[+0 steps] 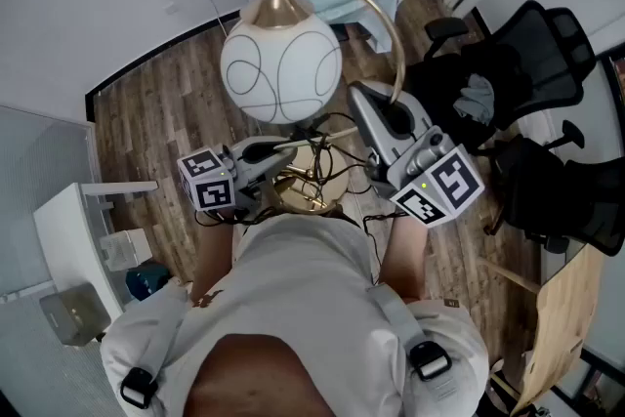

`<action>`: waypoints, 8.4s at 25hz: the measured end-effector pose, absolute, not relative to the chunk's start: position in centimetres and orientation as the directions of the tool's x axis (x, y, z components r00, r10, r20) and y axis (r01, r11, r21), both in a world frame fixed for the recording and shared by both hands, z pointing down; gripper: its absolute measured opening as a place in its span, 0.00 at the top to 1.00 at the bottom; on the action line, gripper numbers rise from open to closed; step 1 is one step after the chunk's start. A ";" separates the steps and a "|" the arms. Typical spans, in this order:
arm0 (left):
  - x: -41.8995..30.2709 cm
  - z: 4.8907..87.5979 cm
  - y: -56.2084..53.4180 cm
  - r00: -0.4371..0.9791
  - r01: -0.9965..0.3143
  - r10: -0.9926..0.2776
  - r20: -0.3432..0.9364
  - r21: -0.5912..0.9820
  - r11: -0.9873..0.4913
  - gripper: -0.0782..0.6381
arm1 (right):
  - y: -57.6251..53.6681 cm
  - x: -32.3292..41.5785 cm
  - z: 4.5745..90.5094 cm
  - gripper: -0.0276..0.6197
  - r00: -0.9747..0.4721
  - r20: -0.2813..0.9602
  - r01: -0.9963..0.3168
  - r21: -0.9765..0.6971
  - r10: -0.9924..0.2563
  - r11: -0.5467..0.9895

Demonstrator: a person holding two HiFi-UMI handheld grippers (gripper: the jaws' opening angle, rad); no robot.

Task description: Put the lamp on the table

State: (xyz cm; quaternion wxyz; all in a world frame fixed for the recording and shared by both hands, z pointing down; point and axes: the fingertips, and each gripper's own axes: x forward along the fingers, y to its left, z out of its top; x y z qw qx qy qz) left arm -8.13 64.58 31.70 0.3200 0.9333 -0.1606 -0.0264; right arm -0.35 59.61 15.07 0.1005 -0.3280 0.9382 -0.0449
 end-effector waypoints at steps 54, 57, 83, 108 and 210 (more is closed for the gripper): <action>-7.9 33.2 42.3 0.962 -0.253 -0.265 0.069 0.597 -0.761 0.86 | 38.0 -0.5 14.9 0.96 -0.739 -0.142 -0.627 -0.212 -0.659 0.749; -7.7 33.2 40.8 0.962 -0.252 -0.265 0.067 0.592 -0.765 0.86 | 36.6 -0.3 14.9 0.96 -0.734 -0.136 -0.634 -0.212 -0.665 0.744; -1.2 33.8 23.6 0.921 -0.356 -0.380 0.092 0.597 -0.719 0.86 | 18.5 5.8 15.4 0.96 -0.818 -0.168 -0.507 -0.243 -0.551 0.827; 1.6 35.5 6.5 0.898 -0.408 -0.425 0.118 0.590 -0.697 0.86 | 0.8 8.6 17.5 0.96 -0.833 -0.104 -0.505 -0.261 -0.544 0.823; 2.0 57.1 -22.1 0.924 -0.374 -0.355 0.145 0.543 -0.752 0.86 | -25.2 8.9 38.1 0.96 -0.822 -0.066 -0.521 -0.317 -0.566 0.793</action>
